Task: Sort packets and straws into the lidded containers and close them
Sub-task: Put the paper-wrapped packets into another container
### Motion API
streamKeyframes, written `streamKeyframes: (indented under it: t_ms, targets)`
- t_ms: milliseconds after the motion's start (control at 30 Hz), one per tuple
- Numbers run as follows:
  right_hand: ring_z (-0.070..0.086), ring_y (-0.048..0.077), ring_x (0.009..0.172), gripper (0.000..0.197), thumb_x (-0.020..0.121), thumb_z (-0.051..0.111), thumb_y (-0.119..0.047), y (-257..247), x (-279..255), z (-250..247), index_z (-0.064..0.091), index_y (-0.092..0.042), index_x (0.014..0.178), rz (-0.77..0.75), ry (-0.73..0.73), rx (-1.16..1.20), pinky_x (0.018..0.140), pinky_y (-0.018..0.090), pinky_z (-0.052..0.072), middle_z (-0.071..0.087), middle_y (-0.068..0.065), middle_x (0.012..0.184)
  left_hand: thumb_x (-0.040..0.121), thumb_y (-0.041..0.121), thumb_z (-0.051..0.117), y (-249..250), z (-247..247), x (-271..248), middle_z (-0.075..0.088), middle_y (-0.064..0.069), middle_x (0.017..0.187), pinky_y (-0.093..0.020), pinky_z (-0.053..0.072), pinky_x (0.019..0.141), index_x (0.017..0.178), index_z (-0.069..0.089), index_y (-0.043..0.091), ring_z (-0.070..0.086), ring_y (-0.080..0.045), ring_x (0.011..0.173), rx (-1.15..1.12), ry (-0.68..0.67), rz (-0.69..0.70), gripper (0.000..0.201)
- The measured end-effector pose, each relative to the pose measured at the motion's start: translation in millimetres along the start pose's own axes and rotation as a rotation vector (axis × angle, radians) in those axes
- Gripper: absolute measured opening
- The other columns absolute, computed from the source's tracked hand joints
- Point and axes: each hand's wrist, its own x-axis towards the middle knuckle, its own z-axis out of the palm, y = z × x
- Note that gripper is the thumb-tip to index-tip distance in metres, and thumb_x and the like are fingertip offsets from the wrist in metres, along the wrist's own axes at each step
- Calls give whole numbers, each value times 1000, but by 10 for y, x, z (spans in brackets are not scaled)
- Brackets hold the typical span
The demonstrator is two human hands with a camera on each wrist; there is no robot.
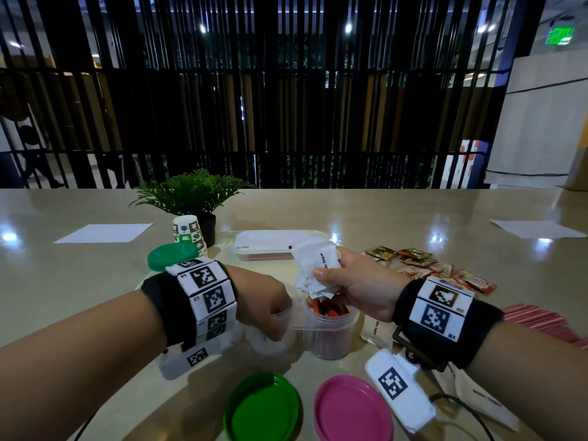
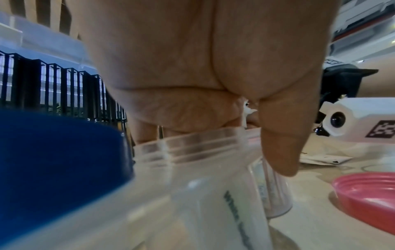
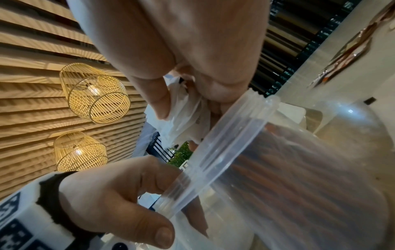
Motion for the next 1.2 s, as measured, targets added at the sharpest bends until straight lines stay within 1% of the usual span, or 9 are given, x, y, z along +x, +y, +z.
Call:
streamKeyframes:
  t_ms: [100,300,367,467,600,733,933,1067,1200]
  targets:
    - [65,22,91,29,94,56,-9,-89,35,18,53,-13,123,-46,61,-98,73,32,55,66,13,114,90,41,61,-30,17,-35,68,3,104,-35,52,86,116,66,25,63,-16,95,-1,17,2,30]
    - [65,24,98,37,87,64,-23,-200,266,272,54,-16,121,-91,119,-374,87,41,55,66,7,111,91,38,61,-33,69,-79,56,4,82,-25,34,59,100,63,17,50,-15,75,82,141,41,23]
    - [62,25,99,41,79,65,-32,-185,341,369,53,-15,115,-78,97,-526,90,46,52,63,5,110,91,38,60,-31,106,-103,60,0,86,-29,38,64,101,63,17,51,-16,77,97,173,35,23]
    - [61,29,85,15,81,65,-16,-190,384,495,53,-12,89,-97,74,-610,85,49,52,60,11,89,92,38,59,-37,150,-132,62,-6,92,-32,41,70,98,61,13,51,-19,79,107,207,26,26]
    - [54,23,82,10,84,63,-8,-168,425,598,54,-10,87,-110,42,-676,74,33,46,57,10,89,93,38,59,-34,170,-162,61,-6,99,-33,46,74,107,63,12,57,-23,89,107,222,33,30]
    - [53,24,87,0,85,60,-11,-108,454,647,60,-11,85,-129,23,-736,77,34,44,59,6,89,93,36,60,-24,175,-183,66,-4,111,-34,48,85,117,64,17,59,-22,101,65,236,50,31]
    - [44,21,68,23,85,59,-10,-154,422,618,54,-8,62,-180,22,-860,62,27,34,50,9,67,95,36,56,-2,203,-195,64,-3,119,-34,47,92,124,61,18,57,-22,111,84,230,39,35]
    - [25,17,56,46,87,60,-12,-185,452,634,29,-15,53,-131,11,-1001,53,29,21,26,3,58,97,37,53,24,196,-194,63,-6,120,-31,46,87,124,59,15,57,-24,109,134,233,22,36]
    - [27,17,55,45,85,61,-11,-215,483,652,31,-15,53,-95,13,-1100,53,28,25,28,2,57,97,38,52,33,190,-192,62,-6,120,-27,41,80,125,59,16,57,-23,108,145,238,14,35]
